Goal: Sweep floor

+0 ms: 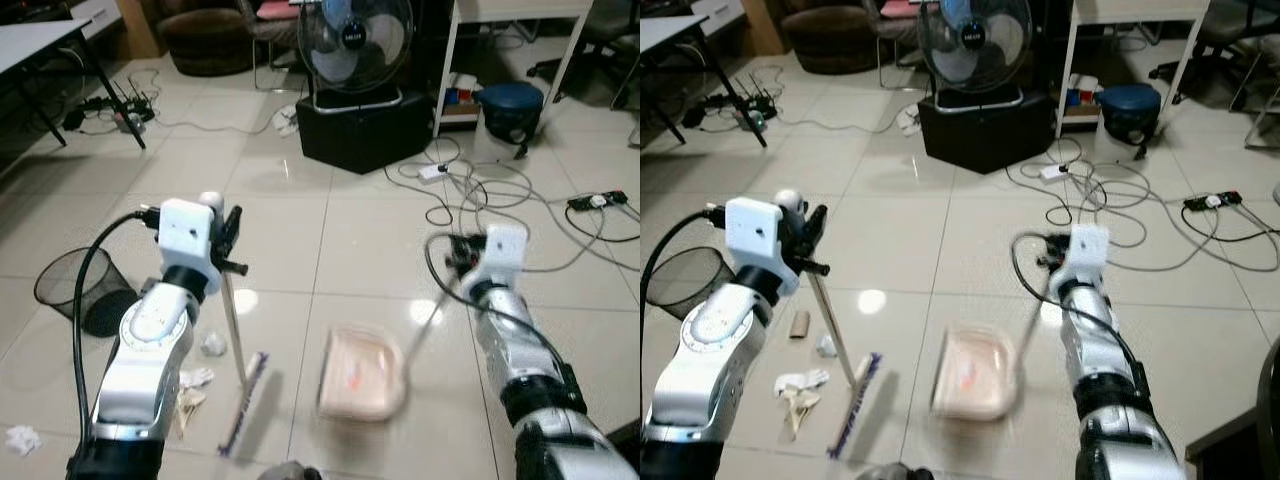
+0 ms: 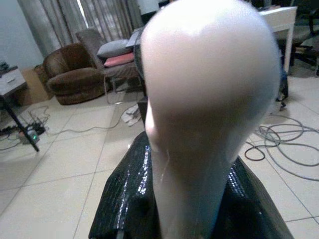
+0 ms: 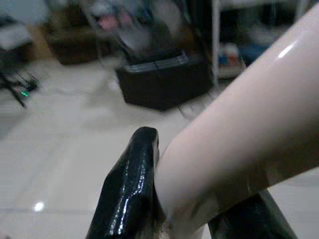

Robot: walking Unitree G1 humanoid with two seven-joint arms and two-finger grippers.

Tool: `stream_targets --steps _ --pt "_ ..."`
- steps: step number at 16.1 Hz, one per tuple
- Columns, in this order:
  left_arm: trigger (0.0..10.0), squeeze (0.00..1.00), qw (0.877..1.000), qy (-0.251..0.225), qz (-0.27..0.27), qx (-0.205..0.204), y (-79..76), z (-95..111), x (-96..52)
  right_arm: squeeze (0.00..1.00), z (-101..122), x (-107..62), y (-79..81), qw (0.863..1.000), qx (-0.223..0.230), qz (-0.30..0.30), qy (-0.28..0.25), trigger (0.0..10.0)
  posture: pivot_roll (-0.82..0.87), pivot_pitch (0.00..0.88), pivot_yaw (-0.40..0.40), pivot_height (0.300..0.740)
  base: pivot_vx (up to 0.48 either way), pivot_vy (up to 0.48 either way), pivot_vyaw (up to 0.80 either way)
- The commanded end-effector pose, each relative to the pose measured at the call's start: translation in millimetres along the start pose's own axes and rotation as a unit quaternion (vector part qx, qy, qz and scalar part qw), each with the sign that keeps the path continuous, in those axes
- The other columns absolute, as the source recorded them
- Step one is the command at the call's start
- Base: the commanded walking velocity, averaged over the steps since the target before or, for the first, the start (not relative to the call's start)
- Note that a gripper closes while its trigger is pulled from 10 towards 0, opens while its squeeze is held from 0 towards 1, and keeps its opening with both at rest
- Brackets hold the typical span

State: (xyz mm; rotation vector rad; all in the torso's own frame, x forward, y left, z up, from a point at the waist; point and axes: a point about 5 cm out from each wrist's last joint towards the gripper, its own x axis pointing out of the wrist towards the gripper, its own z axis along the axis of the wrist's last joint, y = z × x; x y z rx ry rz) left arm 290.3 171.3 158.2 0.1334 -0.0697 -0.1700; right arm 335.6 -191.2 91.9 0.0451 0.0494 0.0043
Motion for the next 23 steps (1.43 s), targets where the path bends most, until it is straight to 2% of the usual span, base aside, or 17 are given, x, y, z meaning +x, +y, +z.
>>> stream_targets --steps 1,3,4,5,6,7,10,12,17,20,23 --pt "10.0 0.0 1.0 0.004 0.012 0.012 6.7 1.0 2.6 0.0 28.5 3.7 12.4 0.999 -0.001 0.027 -0.042 0.0 -0.06 0.0 0.11 0.74 0.0 0.0 0.0" --pt "10.0 0.0 0.999 0.01 0.029 0.034 8.1 -4.8 4.0 0.0 56.4 0.4 30.3 0.995 -0.028 0.05 -0.078 0.0 -0.06 0.0 0.086 0.74 0.0 0.0 0.0" --pt "10.0 0.0 0.998 0.01 0.045 0.035 10.5 -4.5 4.5 0.0 63.3 0.6 35.5 0.994 -0.028 0.057 -0.084 2.6 -0.05 0.0 0.064 0.74 0.0 0.0 0.0" --pt "10.0 0.0 0.998 0.011 0.055 0.036 13.3 -3.8 4.8 0.0 68.3 1.4 39.1 0.994 -0.035 0.063 -0.086 9.6 -0.05 0.0 0.056 0.74 0.0 0.0 0.0" --pt "10.0 0.0 0.997 0.012 0.061 0.044 15.3 -3.4 3.8 0.0 70.3 1.3 43.2 0.993 -0.05 0.073 -0.079 10.0 -0.04 0.0 0.051 0.74 0.0 0.0 0.0" --pt "10.0 0.0 0.995 0.0 0.07 0.074 19.1 2.5 1.8 0.0 74.2 -0.5 53.2 0.99 -0.072 0.095 -0.077 10.0 -0.03 0.0 0.031 0.74 0.0 0.0 0.74" --pt "10.0 0.0 0.99 -0.013 0.083 0.111 22.5 11.1 2.5 0.0 76.6 -4.1 62.9 0.99 -0.06 0.101 -0.075 10.0 -0.01 0.0 0.032 0.74 0.0 0.0 0.8" --pt "10.0 0.0 0.992 -0.026 0.076 0.097 20.2 19.4 3.9 0.0 79.7 -6.4 74.0 0.991 -0.022 0.106 -0.08 10.0 -0.01 0.0 0.047 0.74 0.0 0.0 0.8" --pt "10.0 0.0 0.994 -0.033 0.052 0.092 12.9 24.6 7.8 0.0 80.8 -11.0 86.8 0.991 0.003 0.112 -0.075 10.0 0.0 0.0 0.071 0.74 0.0 0.0 0.8" --pt "10.0 0.0 0.994 -0.029 0.038 0.094 11.4 25.5 6.0 0.0 82.8 -11.0 91.4 0.992 0.034 0.097 -0.075 10.0 0.0 0.0 0.099 0.74 0.0 0.333 0.8" --pt "10.0 0.0 0.994 -0.028 0.034 0.097 11.0 27.2 10.2 0.0 81.1 -10.7 92.7 0.992 0.042 0.093 -0.069 10.0 0.01 0.0 0.113 0.74 0.0 0.472 0.8"
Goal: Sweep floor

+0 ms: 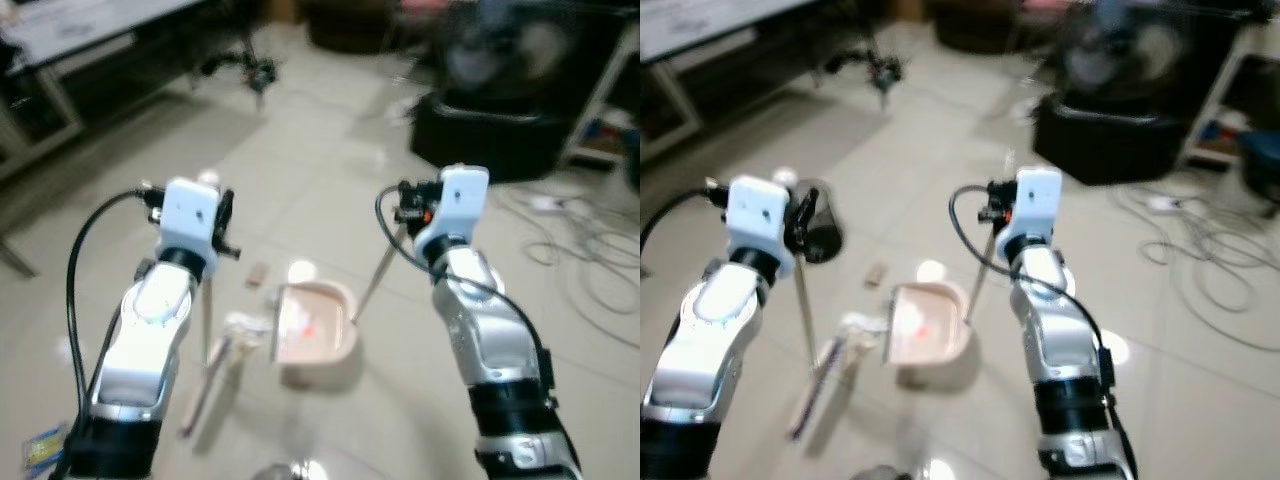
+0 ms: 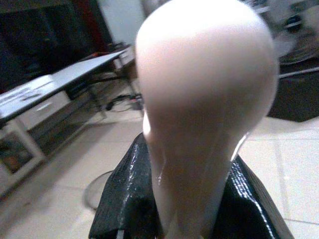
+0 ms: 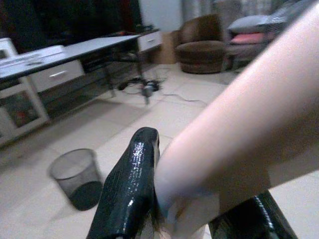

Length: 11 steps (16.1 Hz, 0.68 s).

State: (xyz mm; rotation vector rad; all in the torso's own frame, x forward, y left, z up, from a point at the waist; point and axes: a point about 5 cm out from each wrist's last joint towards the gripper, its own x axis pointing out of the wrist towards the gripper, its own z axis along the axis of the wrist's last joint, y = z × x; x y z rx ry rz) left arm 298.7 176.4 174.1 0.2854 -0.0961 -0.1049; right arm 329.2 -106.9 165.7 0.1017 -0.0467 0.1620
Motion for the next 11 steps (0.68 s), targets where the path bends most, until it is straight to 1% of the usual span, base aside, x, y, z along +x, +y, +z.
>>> stream_targets --steps 1,4,5,6,8,9,11 --pt "10.0 0.0 1.0 -0.024 0.005 0.018 4.5 13.3 2.4 0.0 11.5 0.5 6.3 1.0 0.014 0.013 -0.024 10.0 0.01 0.0 0.116 0.74 0.0 0.472 0.8" --pt "10.0 0.0 1.0 -0.02 0.003 0.018 5.9 11.9 3.1 0.0 9.1 -0.1 5.3 1.0 0.017 0.007 -0.019 10.0 0.01 0.0 0.116 0.74 0.0 0.472 0.8" --pt "10.0 0.0 1.0 -0.013 0.013 0.012 8.4 9.4 2.3 0.0 8.2 -0.4 5.2 1.0 0.017 0.004 -0.015 10.0 0.0 0.0 0.103 0.74 0.0 0.472 0.8" --pt "10.0 0.0 1.0 -0.009 0.02 0.01 9.5 7.7 1.8 0.0 8.7 -0.1 5.0 1.0 0.007 0.001 -0.015 10.0 0.0 0.0 0.092 0.74 0.0 0.469 0.8" --pt "10.0 0.0 1.0 -0.005 0.029 0.005 11.4 4.7 1.2 0.0 10.7 1.2 5.4 1.0 0.018 -0.001 -0.019 10.0 0.0 0.0 0.077 0.74 0.0 0.474 0.0" --pt "10.0 0.0 0.999 -0.002 0.034 0.005 12.3 2.4 1.3 0.0 11.7 2.9 7.8 1.0 0.005 0.009 -0.018 10.0 0.0 0.0 0.065 0.74 0.0 0.472 0.0" --pt "10.0 0.0 0.999 0.001 0.043 0.004 12.1 0.3 2.3 0.0 12.9 5.7 6.4 0.999 -0.026 0.002 -0.018 10.0 0.0 0.0 0.051 0.74 0.0 0.471 0.0"
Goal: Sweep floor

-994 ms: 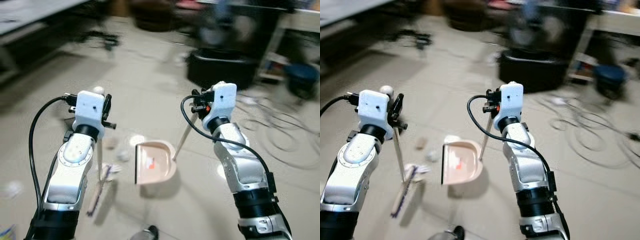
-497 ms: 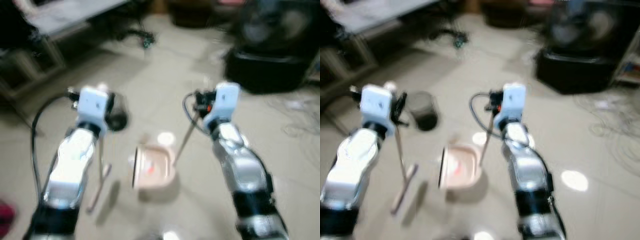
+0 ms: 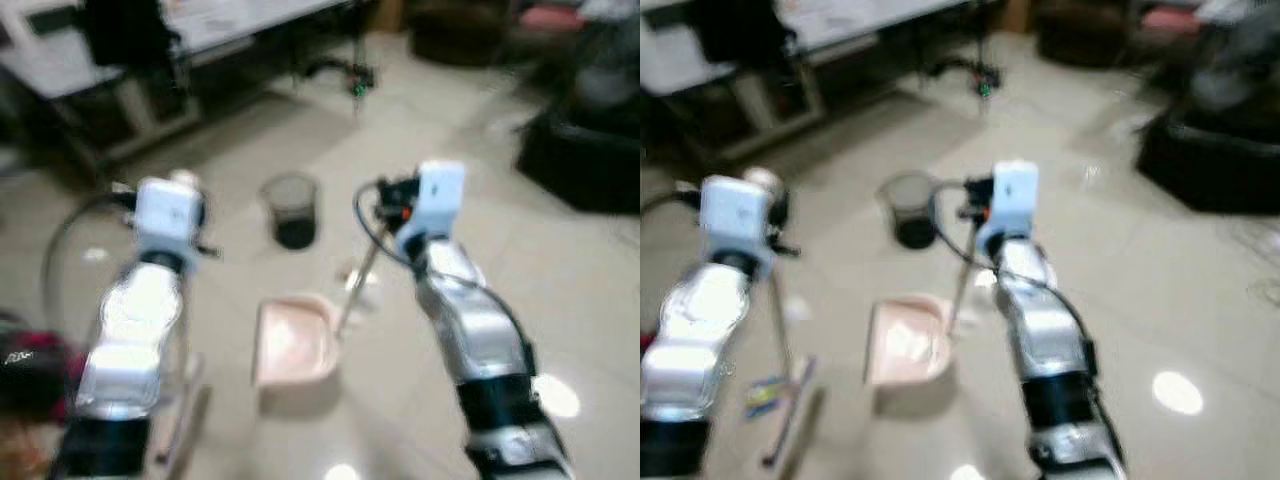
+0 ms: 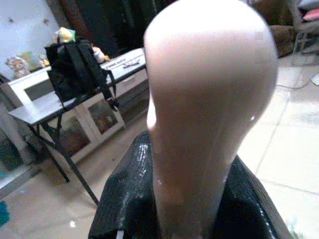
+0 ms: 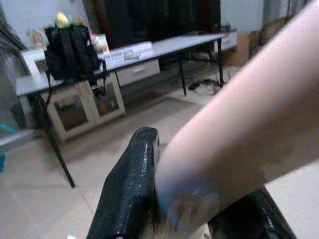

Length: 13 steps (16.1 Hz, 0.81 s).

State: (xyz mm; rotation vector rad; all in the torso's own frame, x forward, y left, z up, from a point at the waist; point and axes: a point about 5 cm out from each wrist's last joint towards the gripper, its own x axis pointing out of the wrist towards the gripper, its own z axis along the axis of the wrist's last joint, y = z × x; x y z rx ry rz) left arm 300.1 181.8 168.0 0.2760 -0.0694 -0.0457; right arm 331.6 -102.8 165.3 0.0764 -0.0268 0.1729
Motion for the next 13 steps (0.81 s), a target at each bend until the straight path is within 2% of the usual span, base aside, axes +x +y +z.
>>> stream_targets --steps 1,4,5,6,10,12,13 --pt "10.0 0.0 1.0 -0.018 0.016 0.006 7.0 8.3 2.0 0.0 13.3 2.1 0.9 0.999 -0.025 -0.002 -0.037 10.0 0.0 0.0 0.041 0.74 0.0 0.472 0.0" --pt "10.0 0.0 1.0 -0.018 0.018 0.004 5.2 7.3 0.8 0.0 10.4 1.4 -4.0 0.997 -0.054 -0.026 -0.044 10.0 0.0 0.0 0.031 0.74 0.0 0.472 0.0" --pt "10.0 0.0 1.0 -0.017 0.019 0.003 4.0 6.3 0.1 0.0 9.6 1.0 -1.6 0.998 -0.056 -0.008 -0.037 10.0 0.01 0.0 0.025 0.74 0.0 0.472 0.0" --pt "10.0 0.0 1.0 -0.017 0.019 0.002 2.2 5.7 -0.4 0.0 9.6 0.0 0.2 0.998 -0.049 0.009 -0.034 10.0 0.01 0.0 0.016 0.74 0.0 0.472 0.0" --pt "10.0 0.0 1.0 -0.017 0.018 -0.004 -2.7 4.3 -2.7 0.0 7.4 -2.3 -0.6 0.999 -0.035 0.012 -0.034 10.0 0.01 0.0 0.002 0.74 0.0 0.473 0.0" --pt "10.0 0.0 0.999 -0.02 0.015 0.022 -4.8 6.2 -2.2 0.0 5.1 -3.0 -0.2 0.999 -0.029 0.015 -0.032 10.0 0.01 0.0 0.002 0.74 0.0 0.0 0.0" --pt "10.0 0.0 0.999 -0.026 0.01 0.04 -7.5 8.1 -2.0 0.0 3.5 -4.1 -0.1 0.999 -0.016 0.014 -0.03 10.0 0.02 0.0 0.007 0.74 0.0 -0.48 0.0"
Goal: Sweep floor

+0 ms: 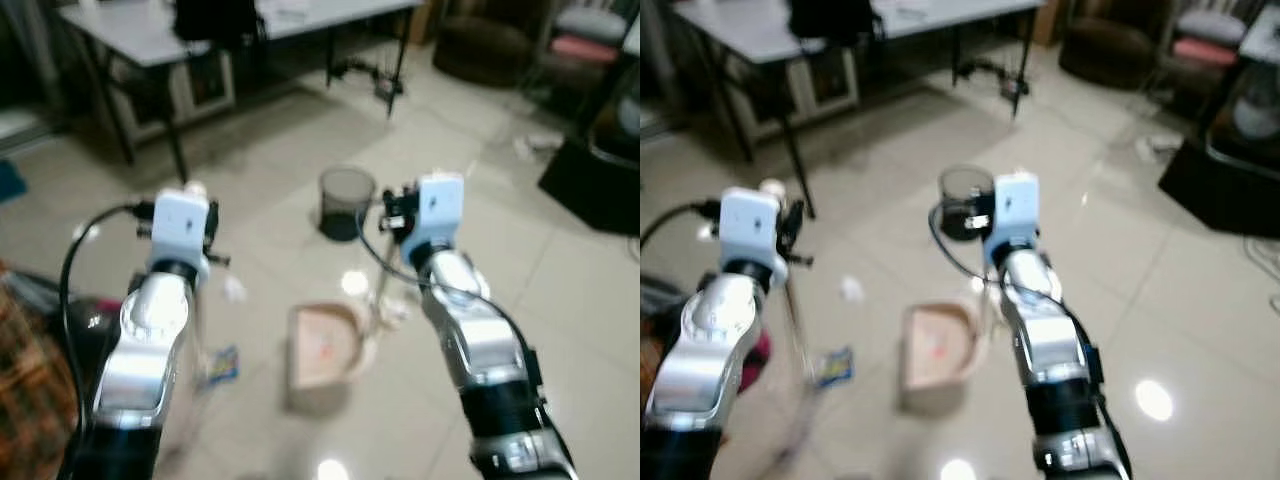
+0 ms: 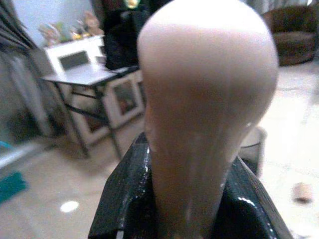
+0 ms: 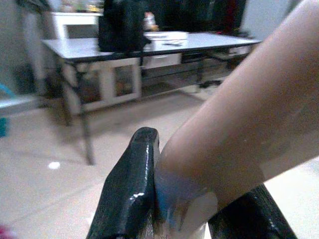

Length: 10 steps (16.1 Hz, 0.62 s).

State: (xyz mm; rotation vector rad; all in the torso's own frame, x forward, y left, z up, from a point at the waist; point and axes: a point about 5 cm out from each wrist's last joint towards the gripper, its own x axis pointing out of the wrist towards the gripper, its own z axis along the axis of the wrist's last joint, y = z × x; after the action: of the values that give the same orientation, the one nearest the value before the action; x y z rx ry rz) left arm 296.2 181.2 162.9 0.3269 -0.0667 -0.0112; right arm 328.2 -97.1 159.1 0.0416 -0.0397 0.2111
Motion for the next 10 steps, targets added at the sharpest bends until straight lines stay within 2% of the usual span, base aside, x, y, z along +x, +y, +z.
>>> stream_targets --steps 1,5,8,10 --pt "10.0 0.0 0.999 -0.031 -0.007 0.008 -6.7 13.0 2.4 0.0 8.3 -3.0 -6.4 1.0 0.012 -0.01 -0.025 10.0 0.02 0.0 0.011 0.74 0.0 -0.48 0.0" --pt "10.0 0.0 0.999 -0.027 -0.017 -0.016 -11.8 15.4 6.2 0.0 3.1 -10.6 -15.5 0.998 0.032 -0.039 -0.025 10.0 0.01 0.0 0.045 0.74 0.0 -0.429 0.0" --pt "10.0 0.0 0.999 -0.026 -0.017 -0.017 -11.9 18.4 9.8 0.0 2.8 -15.0 -24.0 0.998 0.032 -0.053 -0.027 10.0 0.0 0.0 0.057 0.74 0.0 0.0 0.0" --pt "10.0 0.0 0.999 -0.034 -0.016 -0.015 -12.6 18.4 9.3 0.0 3.6 -15.9 -25.9 0.999 0.012 -0.045 -0.026 10.0 0.0 0.0 0.055 0.74 0.0 0.0 0.0"
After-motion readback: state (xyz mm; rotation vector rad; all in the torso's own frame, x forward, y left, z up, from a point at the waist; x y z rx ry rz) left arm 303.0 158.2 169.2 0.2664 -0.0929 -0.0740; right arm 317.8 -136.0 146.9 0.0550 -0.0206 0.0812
